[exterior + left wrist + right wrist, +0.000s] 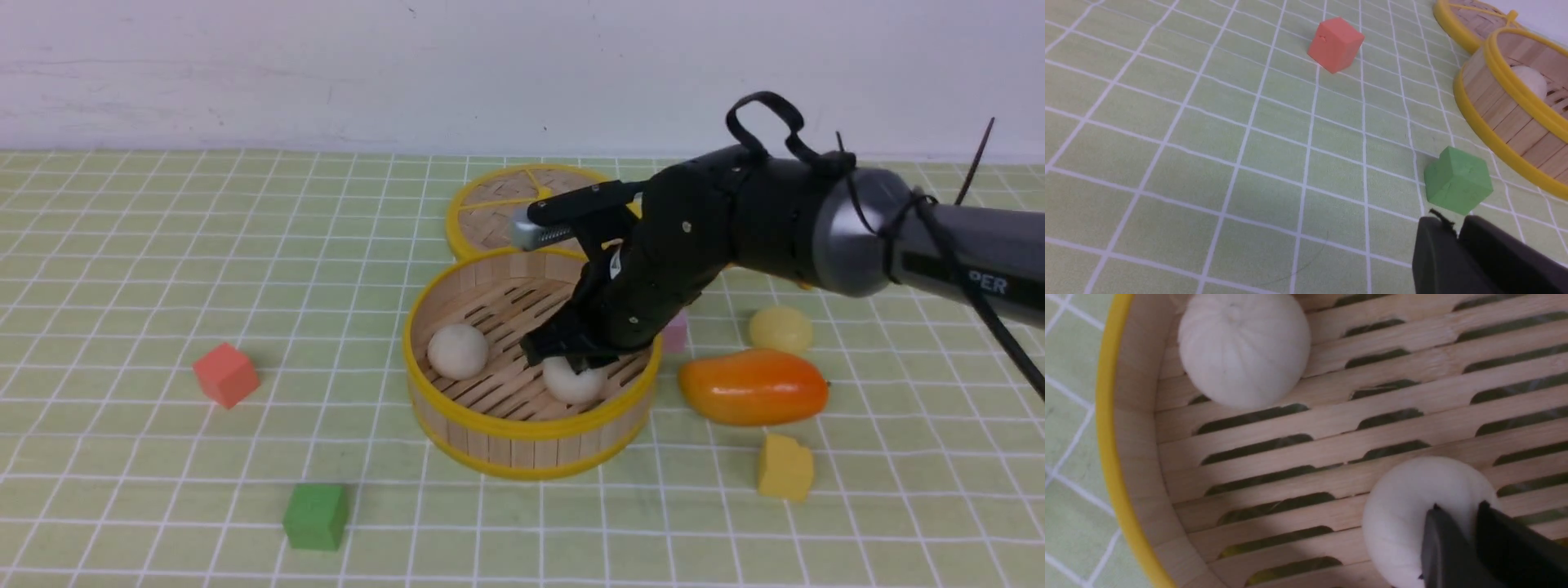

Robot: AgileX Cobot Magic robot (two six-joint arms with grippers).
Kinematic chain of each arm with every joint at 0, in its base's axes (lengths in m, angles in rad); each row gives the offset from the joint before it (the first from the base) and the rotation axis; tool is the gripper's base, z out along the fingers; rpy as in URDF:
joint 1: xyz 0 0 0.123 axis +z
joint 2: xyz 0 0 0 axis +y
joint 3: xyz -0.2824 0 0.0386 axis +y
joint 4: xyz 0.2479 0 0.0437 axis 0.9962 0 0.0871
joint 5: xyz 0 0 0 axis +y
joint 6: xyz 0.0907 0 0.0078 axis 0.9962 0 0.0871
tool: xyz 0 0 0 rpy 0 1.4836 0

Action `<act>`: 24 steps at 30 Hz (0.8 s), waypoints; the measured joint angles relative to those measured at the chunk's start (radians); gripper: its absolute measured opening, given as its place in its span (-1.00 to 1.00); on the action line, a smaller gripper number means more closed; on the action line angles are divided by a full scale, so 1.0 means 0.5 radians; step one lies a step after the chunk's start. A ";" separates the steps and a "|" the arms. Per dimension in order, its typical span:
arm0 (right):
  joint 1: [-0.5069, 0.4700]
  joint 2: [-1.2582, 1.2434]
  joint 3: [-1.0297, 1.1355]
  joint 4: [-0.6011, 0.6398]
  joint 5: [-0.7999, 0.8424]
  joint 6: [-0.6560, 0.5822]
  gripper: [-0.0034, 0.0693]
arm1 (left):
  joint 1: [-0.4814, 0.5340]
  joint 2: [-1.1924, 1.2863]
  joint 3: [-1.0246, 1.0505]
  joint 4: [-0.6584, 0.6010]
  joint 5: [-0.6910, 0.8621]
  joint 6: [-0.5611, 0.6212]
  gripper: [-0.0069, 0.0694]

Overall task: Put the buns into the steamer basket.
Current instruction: Use the right arm to put the steamed stuffed bun into the steamer, then use the right arm to grab a steamed stuffed bun

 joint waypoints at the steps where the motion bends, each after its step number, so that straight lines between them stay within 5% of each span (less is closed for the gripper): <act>1: 0.000 0.000 0.000 -0.006 0.000 0.015 -0.56 | 0.000 0.000 0.000 0.000 0.000 0.000 -0.62; 11: -0.074 -0.220 -0.071 -0.343 0.085 0.243 0.38 | 0.000 0.000 0.000 0.000 0.000 0.000 -0.59; 17: -0.296 -0.350 -0.102 -0.640 0.134 0.328 0.46 | 0.000 0.000 0.000 0.000 0.000 0.000 -0.58; 24: -0.590 -0.225 -0.100 -0.673 0.160 0.544 0.37 | 0.000 0.000 0.000 0.000 0.000 0.000 -0.55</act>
